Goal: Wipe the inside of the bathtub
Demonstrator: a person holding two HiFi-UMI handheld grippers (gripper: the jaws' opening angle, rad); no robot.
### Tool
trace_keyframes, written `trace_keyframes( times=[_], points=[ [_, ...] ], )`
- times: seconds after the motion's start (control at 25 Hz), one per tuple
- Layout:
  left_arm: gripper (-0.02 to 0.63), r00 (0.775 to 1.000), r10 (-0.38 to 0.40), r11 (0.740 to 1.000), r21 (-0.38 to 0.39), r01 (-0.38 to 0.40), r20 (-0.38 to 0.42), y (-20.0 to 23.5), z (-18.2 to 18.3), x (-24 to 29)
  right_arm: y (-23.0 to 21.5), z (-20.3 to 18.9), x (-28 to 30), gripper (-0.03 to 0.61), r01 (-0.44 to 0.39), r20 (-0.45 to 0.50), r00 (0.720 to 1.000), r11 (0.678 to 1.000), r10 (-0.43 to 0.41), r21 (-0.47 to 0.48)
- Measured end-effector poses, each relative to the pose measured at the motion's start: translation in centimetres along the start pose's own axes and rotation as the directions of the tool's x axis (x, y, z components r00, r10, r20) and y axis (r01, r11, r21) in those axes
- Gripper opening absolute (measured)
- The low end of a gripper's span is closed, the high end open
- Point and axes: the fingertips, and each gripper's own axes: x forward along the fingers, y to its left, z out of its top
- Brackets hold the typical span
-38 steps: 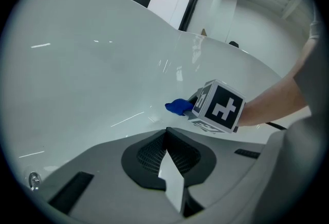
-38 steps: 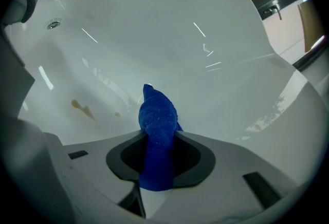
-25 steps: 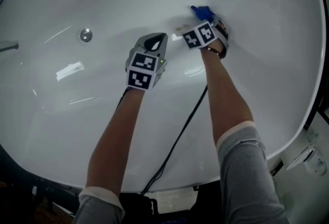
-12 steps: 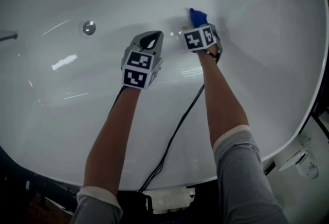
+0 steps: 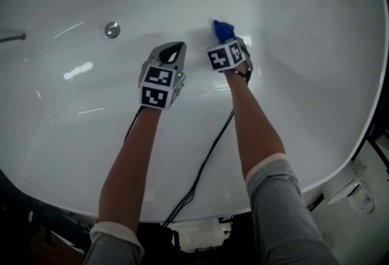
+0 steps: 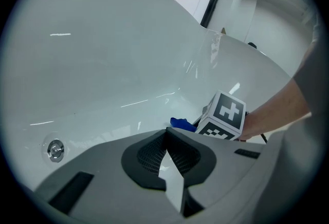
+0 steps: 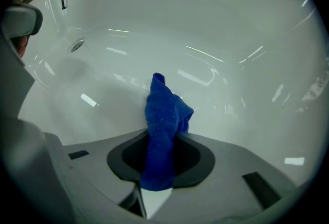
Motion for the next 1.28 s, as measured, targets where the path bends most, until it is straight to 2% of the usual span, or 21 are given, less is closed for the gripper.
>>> trace_keyframes(
  times=[0.28, 0.48, 0.68, 0.84, 1.0, 1.12, 1.28],
  points=[
    [0.003, 1.0, 0.012, 1.0, -0.006, -0.012, -0.006, 0.4, -0.3, -0.9, 1.5, 0.0, -0.1, 0.098, -0.042, -0.021, 0.999, 0.999, 0.042, -0.026],
    [0.003, 1.0, 0.02, 1.0, 0.014, -0.02, -0.008, 1.0, 0.5, -2.1, 1.2, 0.5, -1.9, 0.098, 0.028, 0.045, 0.998, 0.998, -0.031, 0.062],
    [0.003, 0.999, 0.039, 0.999, 0.007, -0.039, -0.011, 2.3, 0.6, -3.2, 3.7, 1.5, -4.2, 0.098, 0.038, 0.095, 0.994, 0.994, -0.048, 0.098],
    [0.003, 0.999, 0.041, 0.999, 0.008, -0.041, -0.01, 3.0, 0.6, -3.2, 4.6, 1.8, -3.4, 0.1, 0.063, 0.042, 0.997, 0.993, -0.068, 0.099],
    [0.003, 0.999, 0.048, 0.999, 0.014, -0.048, -0.02, 3.8, -0.1, -3.0, 5.9, 1.0, -1.5, 0.103, 0.04, -0.035, 0.999, 0.996, -0.037, 0.076],
    [0.003, 0.998, 0.049, 0.998, 0.029, -0.048, -0.029, 3.9, -0.5, -2.6, 5.6, 1.0, -1.0, 0.103, 0.045, -0.04, 0.998, 0.997, -0.043, 0.057],
    [0.003, 0.998, 0.043, 0.998, 0.039, -0.041, -0.047, 3.4, -1.1, -2.1, 5.0, 0.6, -0.8, 0.103, 0.043, -0.054, 0.998, 0.993, -0.037, 0.107]
  ],
)
